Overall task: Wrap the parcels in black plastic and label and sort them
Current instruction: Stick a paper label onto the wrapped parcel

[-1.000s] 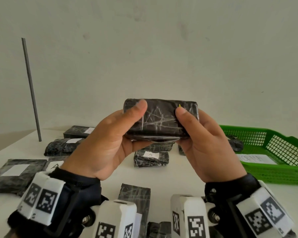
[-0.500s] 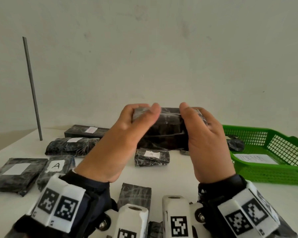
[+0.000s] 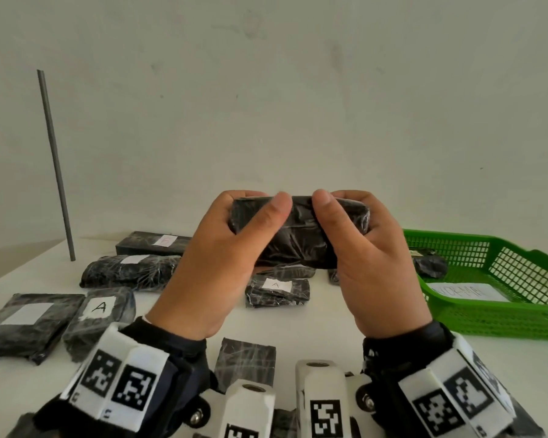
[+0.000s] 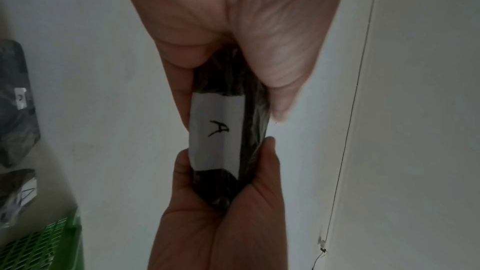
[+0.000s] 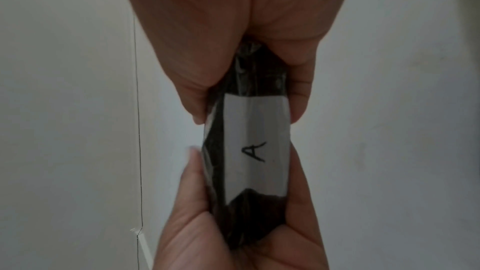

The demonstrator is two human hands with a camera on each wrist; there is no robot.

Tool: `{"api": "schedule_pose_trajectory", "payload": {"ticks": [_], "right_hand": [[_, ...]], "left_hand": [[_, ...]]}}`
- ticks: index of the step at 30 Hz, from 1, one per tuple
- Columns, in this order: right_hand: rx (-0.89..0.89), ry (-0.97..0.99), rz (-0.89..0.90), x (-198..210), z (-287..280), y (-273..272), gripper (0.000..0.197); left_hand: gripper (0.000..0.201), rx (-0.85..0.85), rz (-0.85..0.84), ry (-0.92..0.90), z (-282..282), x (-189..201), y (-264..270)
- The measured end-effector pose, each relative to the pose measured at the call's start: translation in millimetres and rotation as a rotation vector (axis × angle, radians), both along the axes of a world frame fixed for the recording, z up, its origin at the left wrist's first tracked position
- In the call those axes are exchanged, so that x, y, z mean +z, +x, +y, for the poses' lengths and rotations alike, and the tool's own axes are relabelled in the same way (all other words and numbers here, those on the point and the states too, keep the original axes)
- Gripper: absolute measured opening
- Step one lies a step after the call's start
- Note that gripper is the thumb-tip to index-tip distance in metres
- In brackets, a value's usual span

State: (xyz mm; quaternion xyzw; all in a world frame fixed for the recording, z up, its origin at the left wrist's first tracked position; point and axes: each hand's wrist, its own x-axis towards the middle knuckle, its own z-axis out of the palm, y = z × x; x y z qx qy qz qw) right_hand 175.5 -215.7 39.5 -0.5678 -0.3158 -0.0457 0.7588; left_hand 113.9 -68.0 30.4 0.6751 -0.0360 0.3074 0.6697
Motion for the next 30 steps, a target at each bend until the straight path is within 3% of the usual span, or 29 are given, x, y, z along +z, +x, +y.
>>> {"api": "schedule_pose_trajectory", "payload": {"ticks": [3, 7, 15, 20, 24, 30], "right_hand": [[0.007, -0.033, 0.001, 0.3, -2.1, 0.5, 0.050], [-0.011, -0.043, -0.003, -2.4, -2.6, 3.2, 0.051], [0.010, -0.043, 0.034, -1.2, -1.8, 2.8, 0.059], [0.064, -0.065, 0.049, -4.0, -1.0, 5.8, 0.068], [0.114, -0.162, -0.006, -5.0, -4.2, 8.2, 0.068], [0.143, -0.219, -0.027, -6.0, -8.5, 10.0, 0.070]], "left_hand": [[0.056, 0.034, 0.005, 0.017, 0.2, -0.6, 0.2], [0.066, 0.054, 0.019, 0.114, 4.3, -2.0, -1.2], [0.063, 0.069, 0.032, 0.212, 4.5, 0.7, -6.1], [0.061, 0.052, 0.032, 0.142, 8.2, 0.8, -4.8], [0.083, -0.027, 0.090, 0.100, 14.8, 3.2, -6.1], [0.071, -0.074, 0.080, 0.034, 12.3, 7.7, -8.6]]}}
